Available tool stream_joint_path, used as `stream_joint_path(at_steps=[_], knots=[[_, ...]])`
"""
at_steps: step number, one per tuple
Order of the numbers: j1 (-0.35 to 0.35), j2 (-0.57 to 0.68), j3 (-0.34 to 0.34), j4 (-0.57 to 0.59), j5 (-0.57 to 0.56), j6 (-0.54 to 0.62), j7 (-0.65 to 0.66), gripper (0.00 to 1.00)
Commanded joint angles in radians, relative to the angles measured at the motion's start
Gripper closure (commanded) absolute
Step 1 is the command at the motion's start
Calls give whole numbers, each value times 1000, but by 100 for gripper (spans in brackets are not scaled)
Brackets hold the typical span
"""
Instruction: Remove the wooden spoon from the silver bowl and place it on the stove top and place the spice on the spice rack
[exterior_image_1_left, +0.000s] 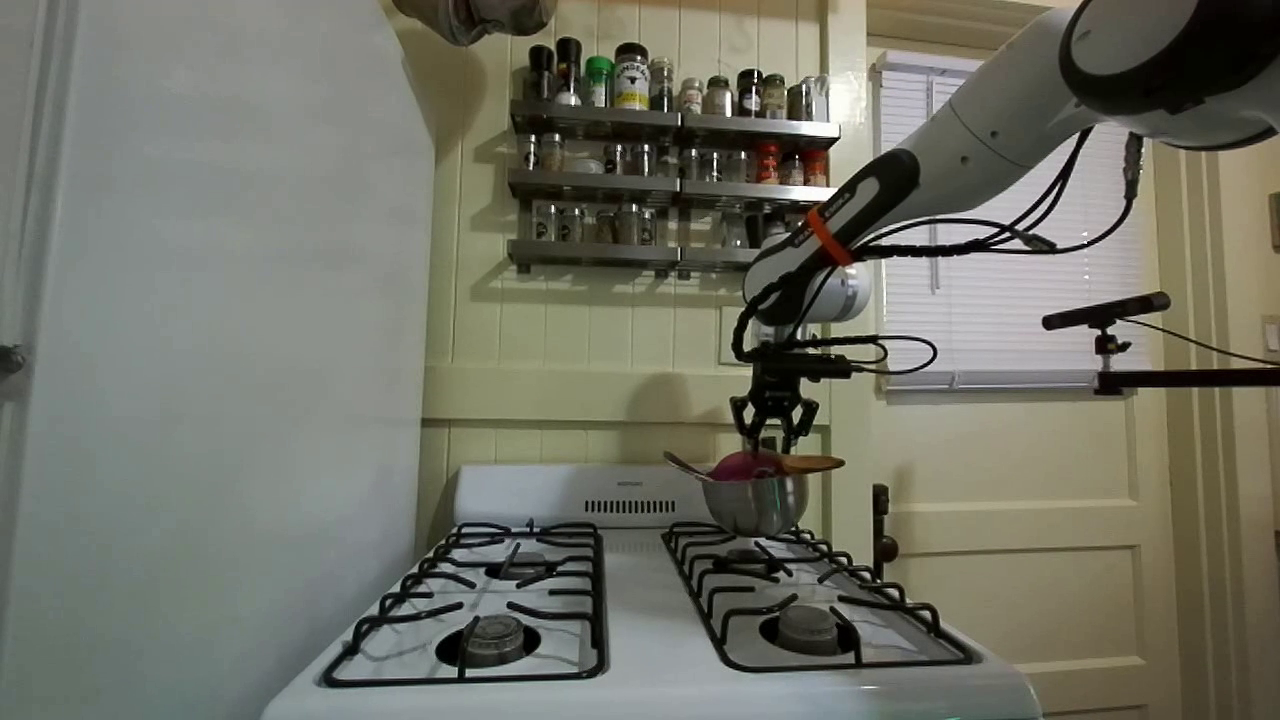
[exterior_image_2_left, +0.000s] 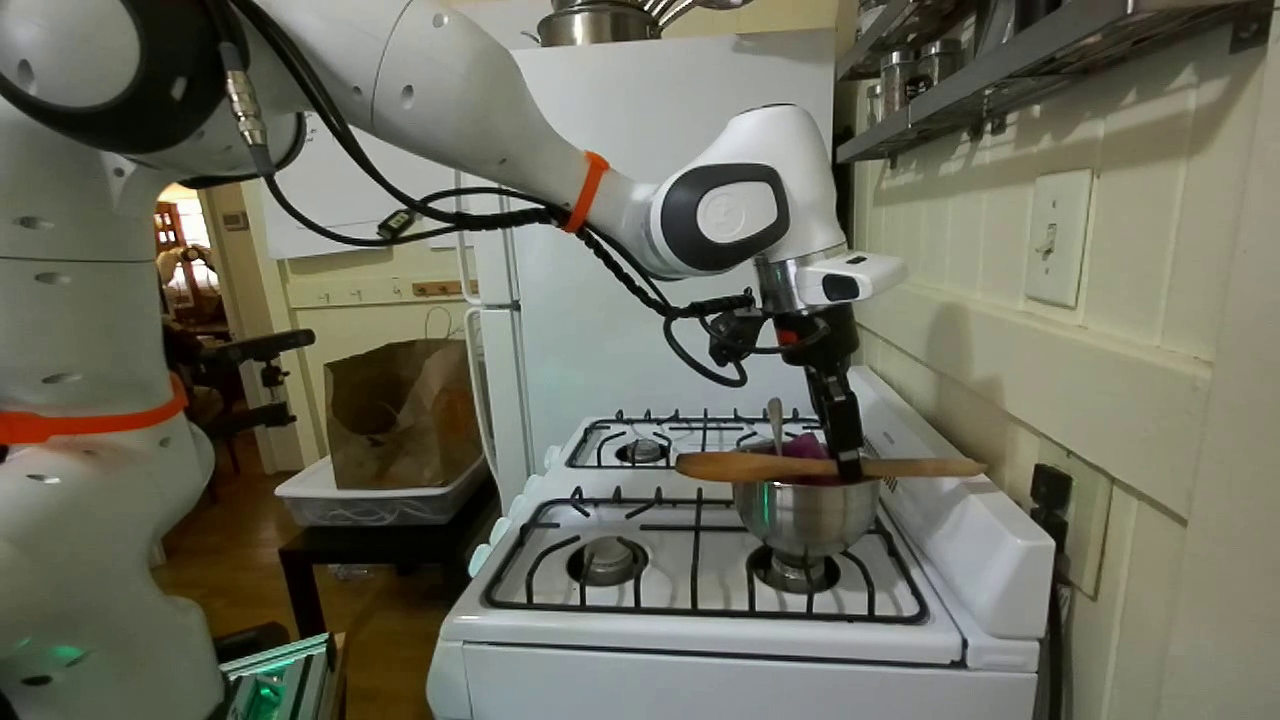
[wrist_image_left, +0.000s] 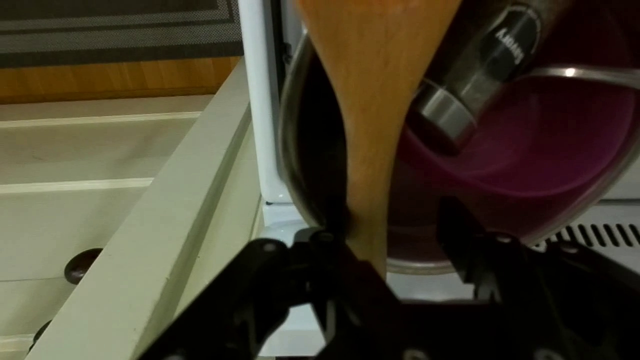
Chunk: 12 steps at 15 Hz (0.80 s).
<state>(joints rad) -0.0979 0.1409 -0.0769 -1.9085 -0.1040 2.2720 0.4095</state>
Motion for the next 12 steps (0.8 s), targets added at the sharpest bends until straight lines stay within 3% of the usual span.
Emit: stream_joint_path(at_steps=[1, 3, 5, 6, 7, 12], knots=[[17, 12, -16, 21, -12, -47, 2, 51], [18, 14, -19, 21, -16, -51, 1, 57], [18, 14, -21, 21, -16, -51, 1, 79], [18, 14, -22, 20, -16, -52, 1, 84], [18, 13, -24, 20, -18, -52, 2, 98], [14, -33, -26, 5, -6, -83, -12, 95]])
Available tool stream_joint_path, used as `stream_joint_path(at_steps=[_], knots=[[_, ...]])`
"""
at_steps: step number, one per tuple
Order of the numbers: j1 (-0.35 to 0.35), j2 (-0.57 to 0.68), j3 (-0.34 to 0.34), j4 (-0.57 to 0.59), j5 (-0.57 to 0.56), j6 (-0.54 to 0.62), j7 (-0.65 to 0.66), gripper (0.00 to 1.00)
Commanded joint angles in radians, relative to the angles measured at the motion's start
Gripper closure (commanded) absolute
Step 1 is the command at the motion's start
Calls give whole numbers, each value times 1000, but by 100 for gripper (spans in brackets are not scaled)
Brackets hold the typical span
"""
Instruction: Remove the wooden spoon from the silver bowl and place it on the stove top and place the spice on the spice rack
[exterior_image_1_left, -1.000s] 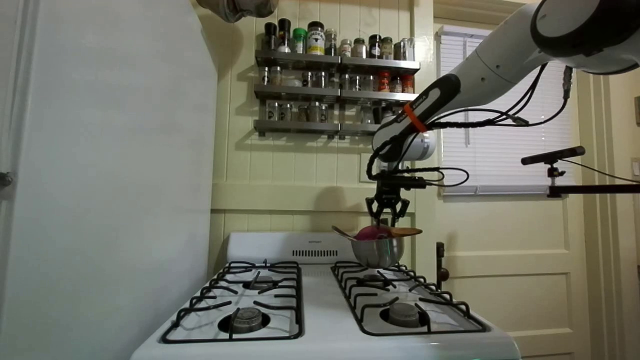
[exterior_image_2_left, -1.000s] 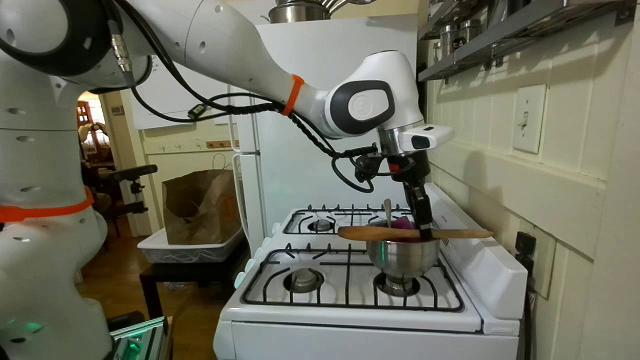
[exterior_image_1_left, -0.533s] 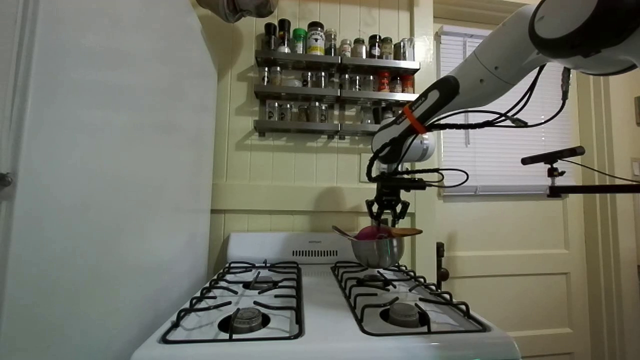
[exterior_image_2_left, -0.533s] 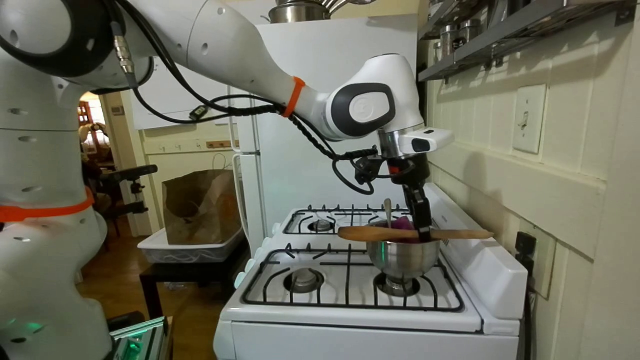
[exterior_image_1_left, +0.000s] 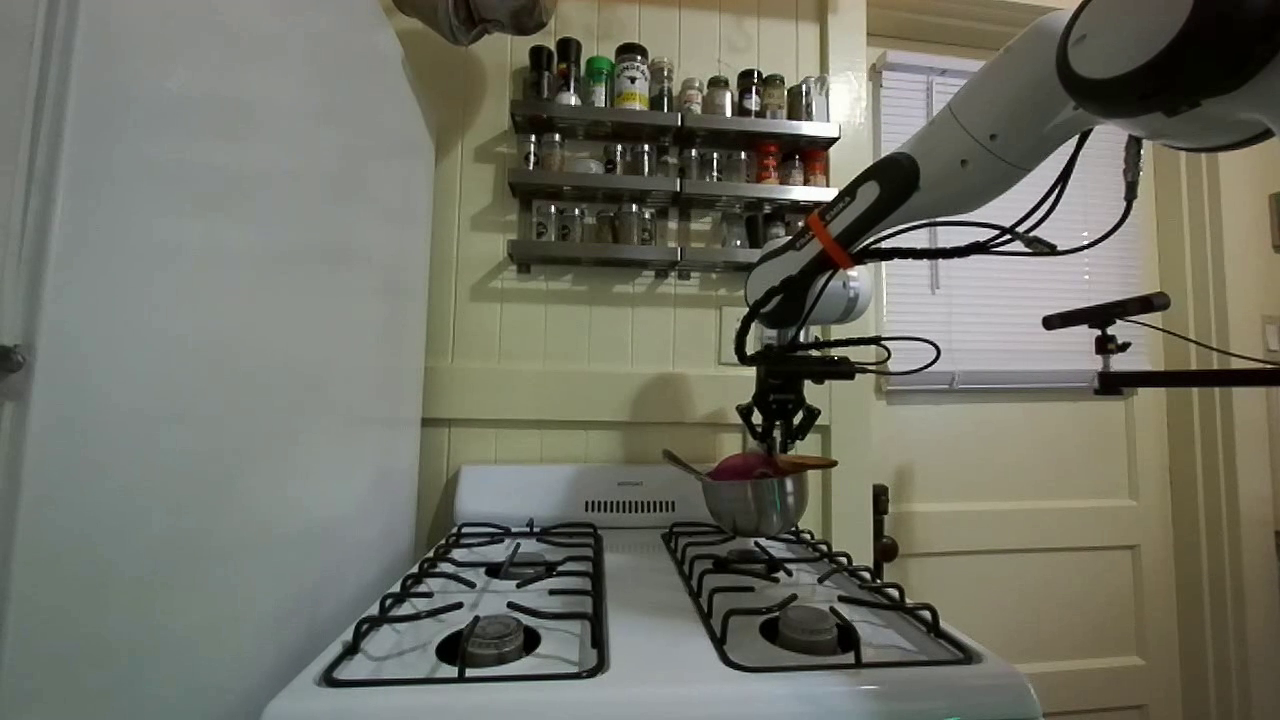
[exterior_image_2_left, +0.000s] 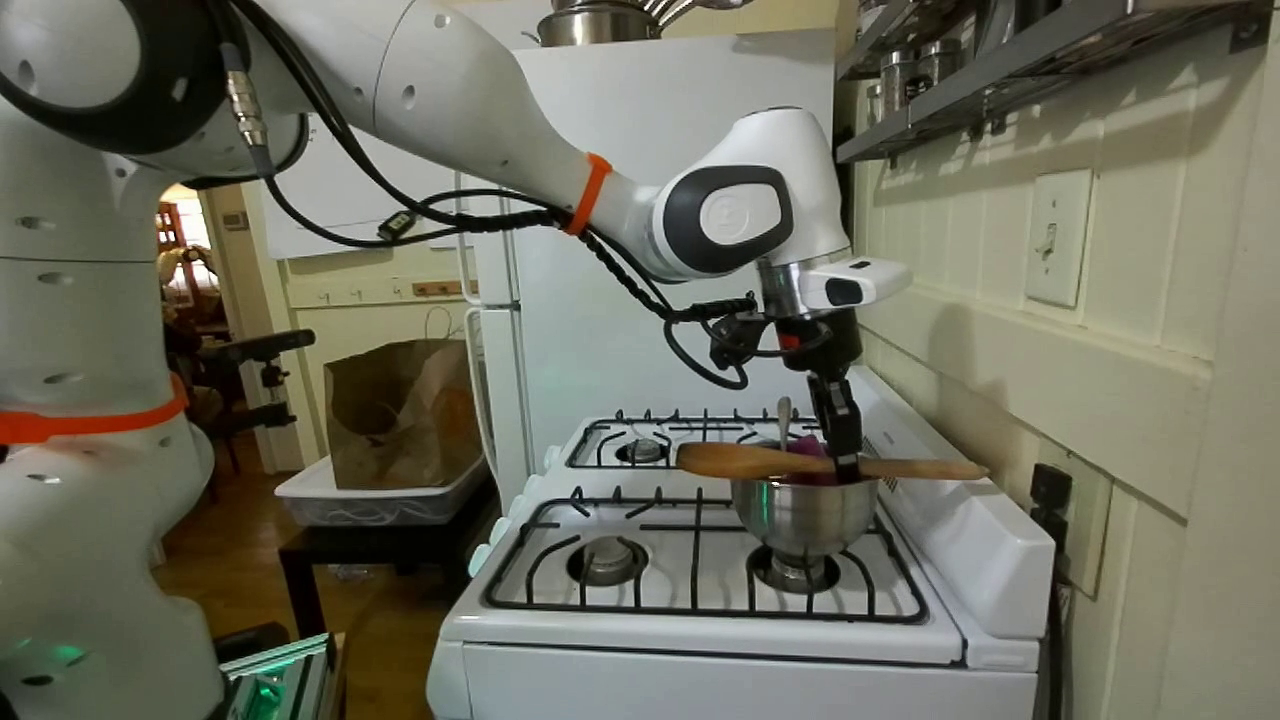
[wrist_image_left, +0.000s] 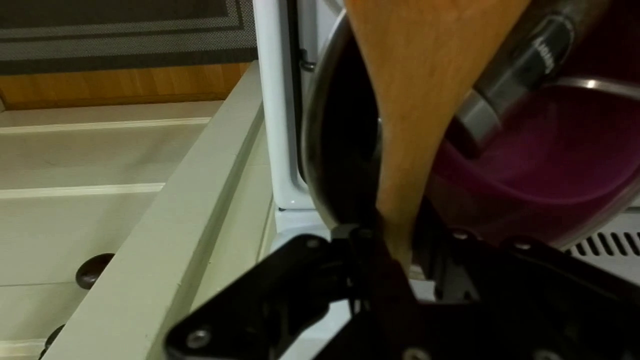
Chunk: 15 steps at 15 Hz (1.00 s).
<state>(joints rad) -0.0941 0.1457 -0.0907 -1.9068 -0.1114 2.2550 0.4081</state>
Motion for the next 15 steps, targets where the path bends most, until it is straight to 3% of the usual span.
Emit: stream_joint_path(at_steps=[1, 5, 9, 15], knots=[[8, -58, -12, -4, 9, -75, -20, 95], [-5, -197, -13, -68, 36, -78, -122, 95], [11, -320, -2, -132, 112, -63, -344, 95], [86, -494, 82, -223, 60, -52, -495, 95]])
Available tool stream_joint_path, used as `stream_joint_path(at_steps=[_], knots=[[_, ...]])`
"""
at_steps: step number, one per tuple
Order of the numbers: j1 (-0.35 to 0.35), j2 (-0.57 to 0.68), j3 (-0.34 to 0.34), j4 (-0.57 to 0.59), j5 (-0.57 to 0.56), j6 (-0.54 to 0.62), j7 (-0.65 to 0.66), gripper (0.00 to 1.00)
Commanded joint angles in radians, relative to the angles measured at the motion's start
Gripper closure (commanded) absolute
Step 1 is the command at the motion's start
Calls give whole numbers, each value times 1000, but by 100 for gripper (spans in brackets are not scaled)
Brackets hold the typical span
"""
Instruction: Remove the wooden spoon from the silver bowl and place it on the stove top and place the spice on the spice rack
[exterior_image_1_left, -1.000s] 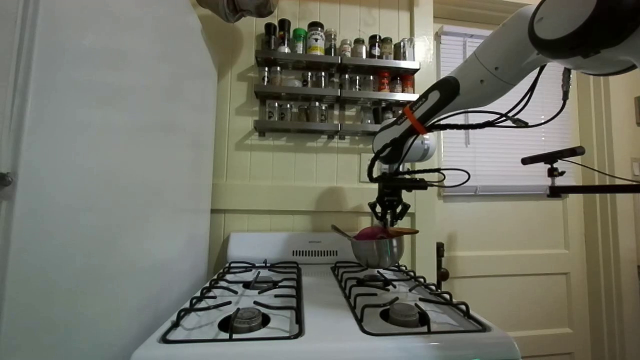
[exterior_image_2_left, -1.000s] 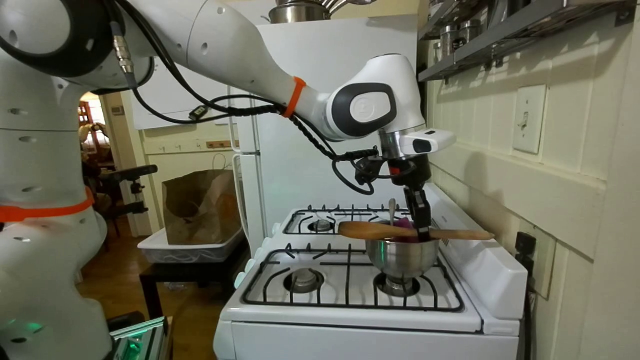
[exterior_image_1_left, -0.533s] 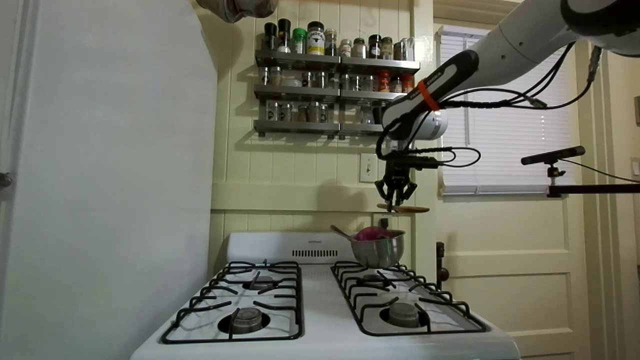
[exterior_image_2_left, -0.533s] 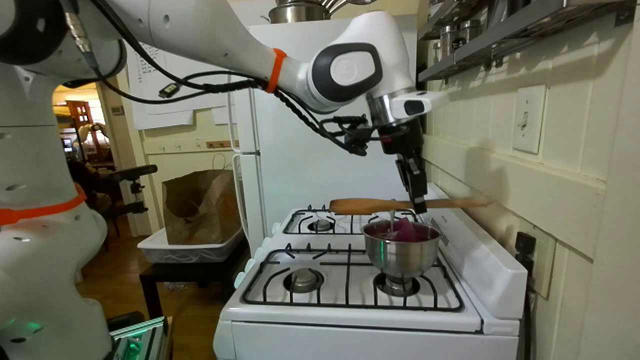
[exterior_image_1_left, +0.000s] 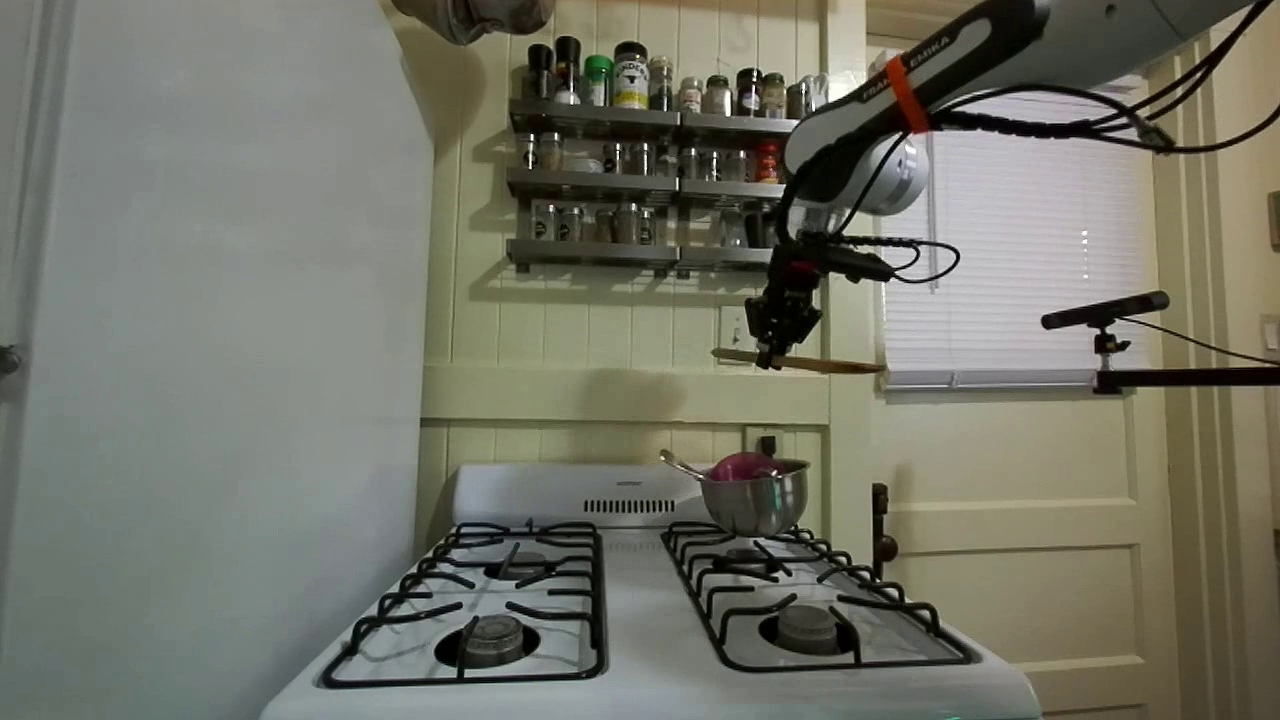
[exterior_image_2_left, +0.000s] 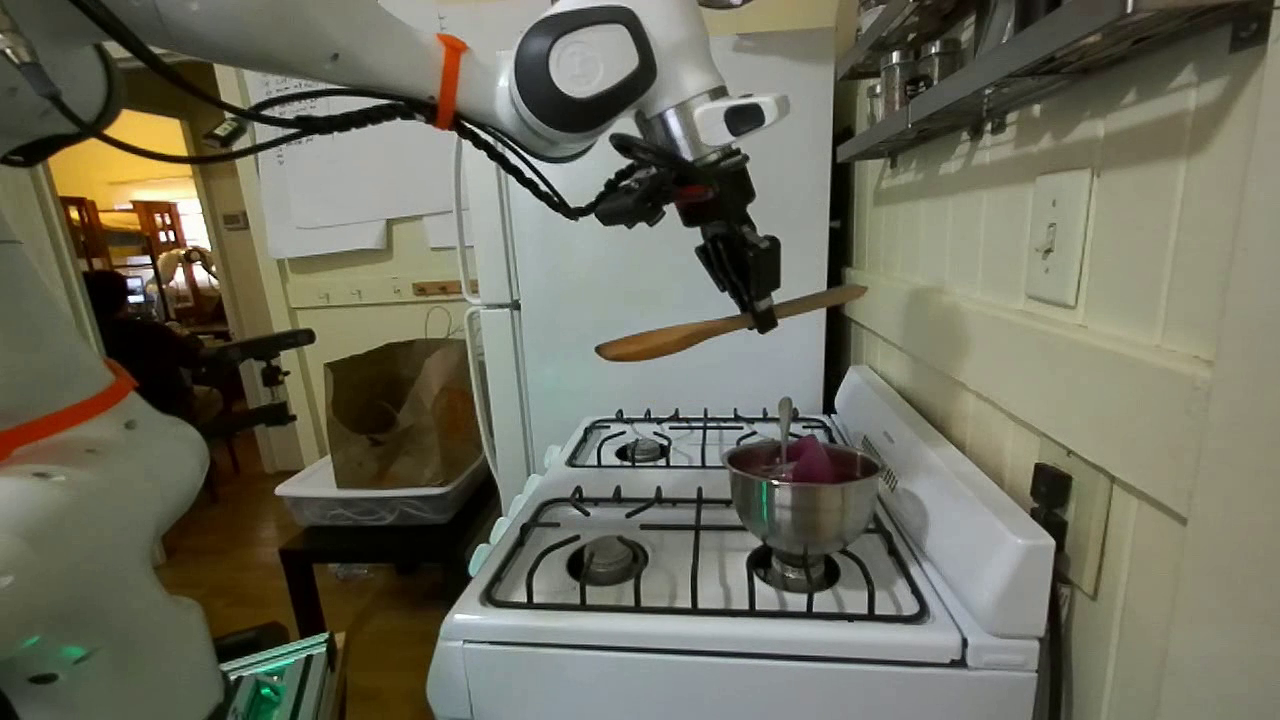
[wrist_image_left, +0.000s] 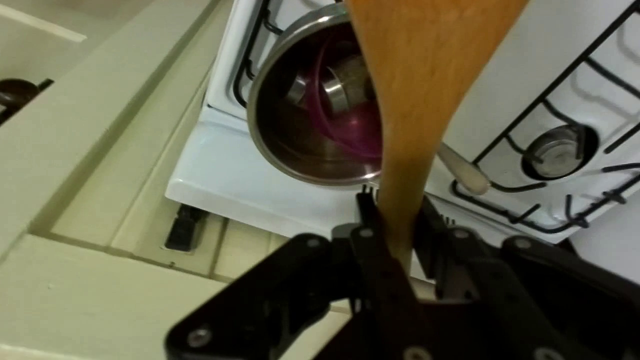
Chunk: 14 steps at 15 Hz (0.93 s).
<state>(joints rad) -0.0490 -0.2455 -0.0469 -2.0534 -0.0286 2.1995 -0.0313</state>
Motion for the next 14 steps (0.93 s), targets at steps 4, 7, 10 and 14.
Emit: stream_joint_path(at_steps=[4, 7, 10, 14], knots=[[119, -170, 121, -110, -46, 14, -102, 95], [167, -194, 182, -132, -63, 34, -91, 95], [150, -152, 272, -104, -102, 10, 129, 95], [159, -65, 320, -49, -96, -50, 287, 95]])
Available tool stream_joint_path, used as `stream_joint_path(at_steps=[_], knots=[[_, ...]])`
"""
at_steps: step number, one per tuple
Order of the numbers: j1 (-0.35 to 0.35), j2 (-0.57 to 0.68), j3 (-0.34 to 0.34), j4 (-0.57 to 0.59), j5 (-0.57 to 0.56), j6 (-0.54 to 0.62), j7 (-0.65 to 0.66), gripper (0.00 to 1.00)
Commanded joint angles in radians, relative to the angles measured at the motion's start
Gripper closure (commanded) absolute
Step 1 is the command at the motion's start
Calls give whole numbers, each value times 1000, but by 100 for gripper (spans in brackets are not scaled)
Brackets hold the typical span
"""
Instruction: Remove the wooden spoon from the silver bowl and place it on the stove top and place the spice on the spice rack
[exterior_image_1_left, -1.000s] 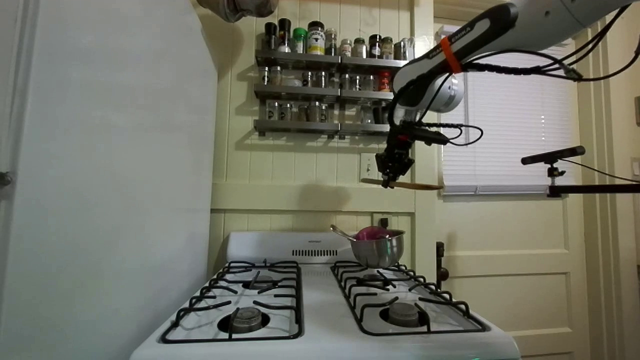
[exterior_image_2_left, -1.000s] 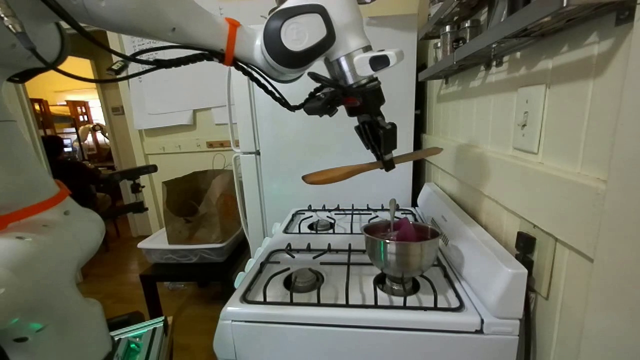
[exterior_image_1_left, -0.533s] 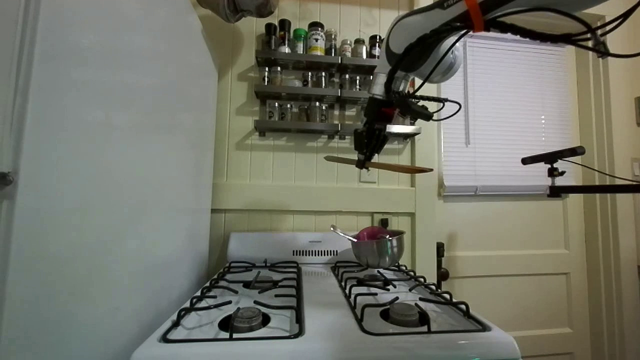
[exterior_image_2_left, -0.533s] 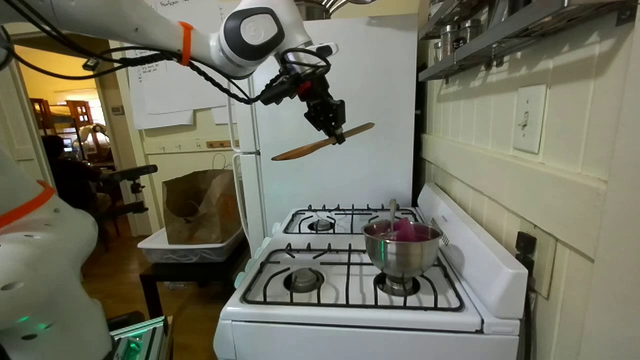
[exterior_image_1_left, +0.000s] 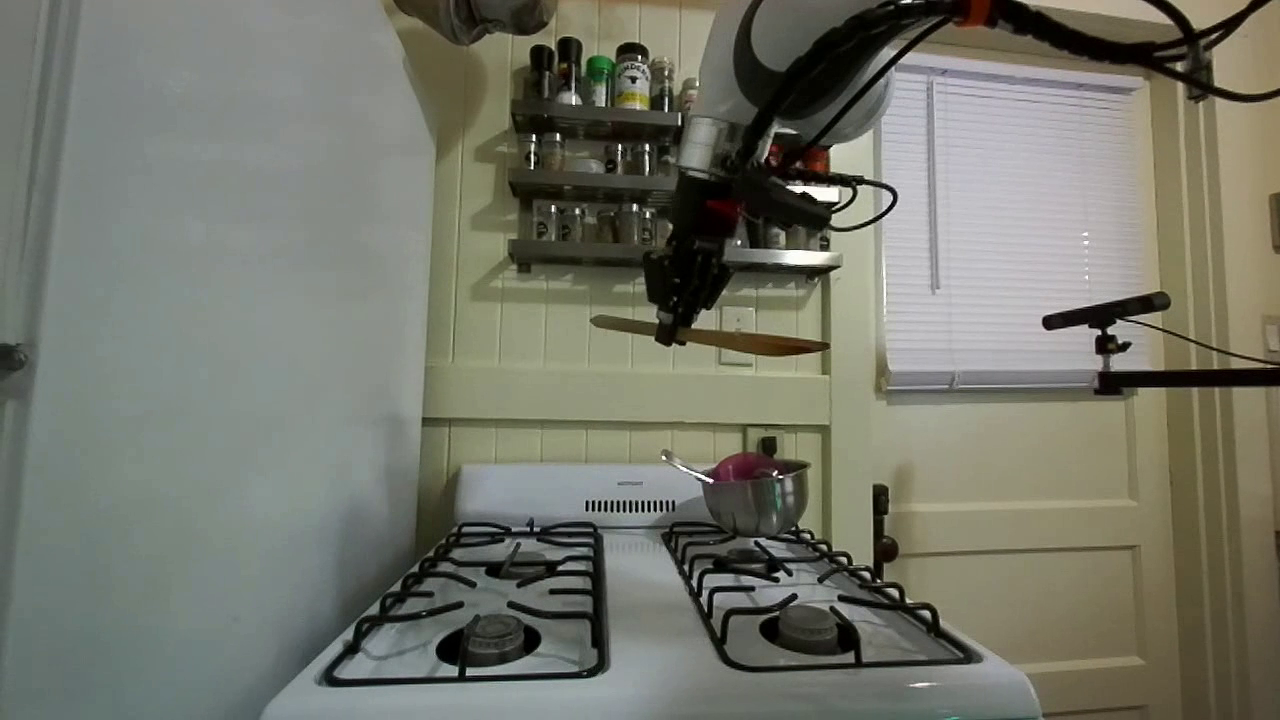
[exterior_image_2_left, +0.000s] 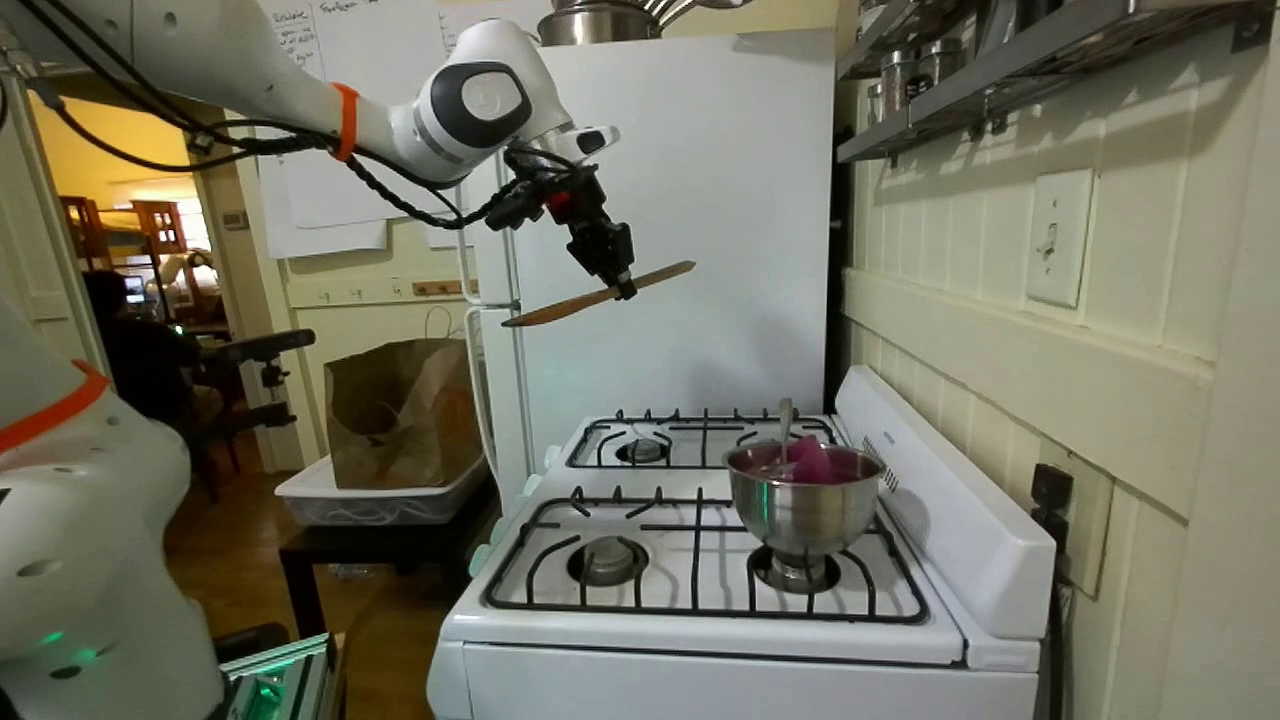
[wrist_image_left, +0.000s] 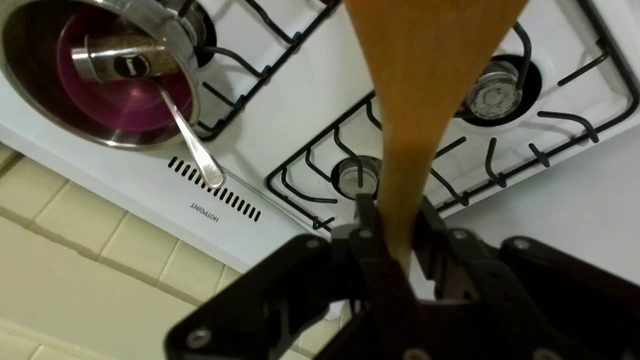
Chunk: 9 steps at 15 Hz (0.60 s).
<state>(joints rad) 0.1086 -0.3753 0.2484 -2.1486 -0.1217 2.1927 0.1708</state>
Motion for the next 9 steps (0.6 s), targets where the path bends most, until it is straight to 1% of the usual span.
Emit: stream_joint_path(at_steps=[1, 5, 7, 9], knots=[[10, 81, 29, 49, 2, -44, 94, 95], [31, 171, 71, 76, -19, -11, 171, 95], [49, 233, 86, 121, -14, -5, 188, 95], [65, 294, 97, 174, -33, -15, 221, 95]])
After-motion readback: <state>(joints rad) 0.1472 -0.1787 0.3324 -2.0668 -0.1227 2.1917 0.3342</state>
